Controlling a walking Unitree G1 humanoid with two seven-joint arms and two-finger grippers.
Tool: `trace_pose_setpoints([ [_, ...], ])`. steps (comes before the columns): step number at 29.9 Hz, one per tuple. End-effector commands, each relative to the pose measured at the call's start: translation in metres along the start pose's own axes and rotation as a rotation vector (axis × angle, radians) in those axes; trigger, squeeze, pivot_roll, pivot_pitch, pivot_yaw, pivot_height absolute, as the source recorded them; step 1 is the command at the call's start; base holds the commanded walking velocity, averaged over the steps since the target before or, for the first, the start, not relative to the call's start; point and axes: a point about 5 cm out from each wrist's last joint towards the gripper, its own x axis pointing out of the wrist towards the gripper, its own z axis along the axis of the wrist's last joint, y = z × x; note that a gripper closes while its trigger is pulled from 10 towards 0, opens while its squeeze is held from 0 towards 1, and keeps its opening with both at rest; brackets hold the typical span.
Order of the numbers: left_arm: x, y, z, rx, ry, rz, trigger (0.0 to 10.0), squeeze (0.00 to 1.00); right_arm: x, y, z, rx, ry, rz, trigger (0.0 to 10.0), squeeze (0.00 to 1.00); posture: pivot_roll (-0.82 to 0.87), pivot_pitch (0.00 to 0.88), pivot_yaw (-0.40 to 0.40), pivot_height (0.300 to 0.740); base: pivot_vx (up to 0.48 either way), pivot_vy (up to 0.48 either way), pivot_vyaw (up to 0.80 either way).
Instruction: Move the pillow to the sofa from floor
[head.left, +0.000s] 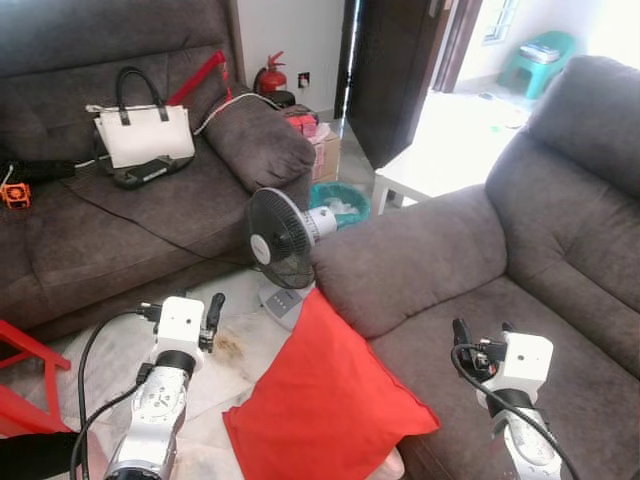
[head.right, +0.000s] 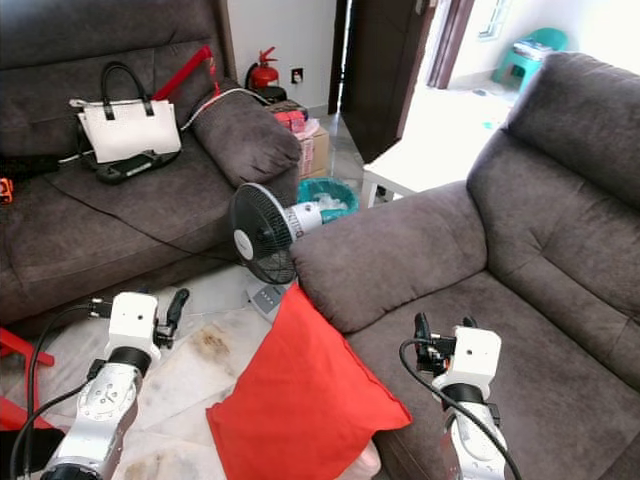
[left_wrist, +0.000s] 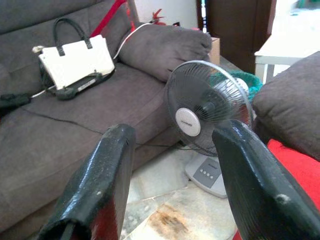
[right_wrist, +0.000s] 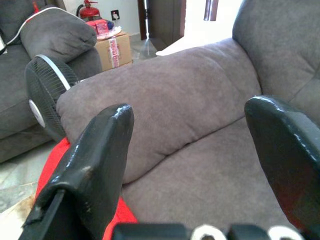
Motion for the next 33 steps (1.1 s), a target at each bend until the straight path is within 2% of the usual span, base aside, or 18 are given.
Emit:
trace_pose_setpoints([
  [1,0.0001,-0.0004,0.0037,-0.008,-0.017,-0.007,10.0,0.00,-0.0003,-0.0020,-0.0022,0.011,0.014,-0.009,10.0,0.00,0.11,0.000,-0.044,0.740,0.000,0.000,-0.70],
  [12,-0.0012,0.0000,0.0039,-0.011,-0.019,-0.010,10.0,0.00,-0.0018,-0.0015,-0.0026,0.004,0.006,-0.008,10.0,0.00,0.12,0.000,-0.044,0.740,0.000,0.000,0.00],
  [33,-0.0020,-0.0020,0.0054,0.006,-0.033,-0.028,10.0,0.00,0.0003,-0.0012,-0.0034,0.004,0.015,-0.011,10.0,0.00,0.12,0.000,-0.045,0.740,0.260,0.000,-0.06],
])
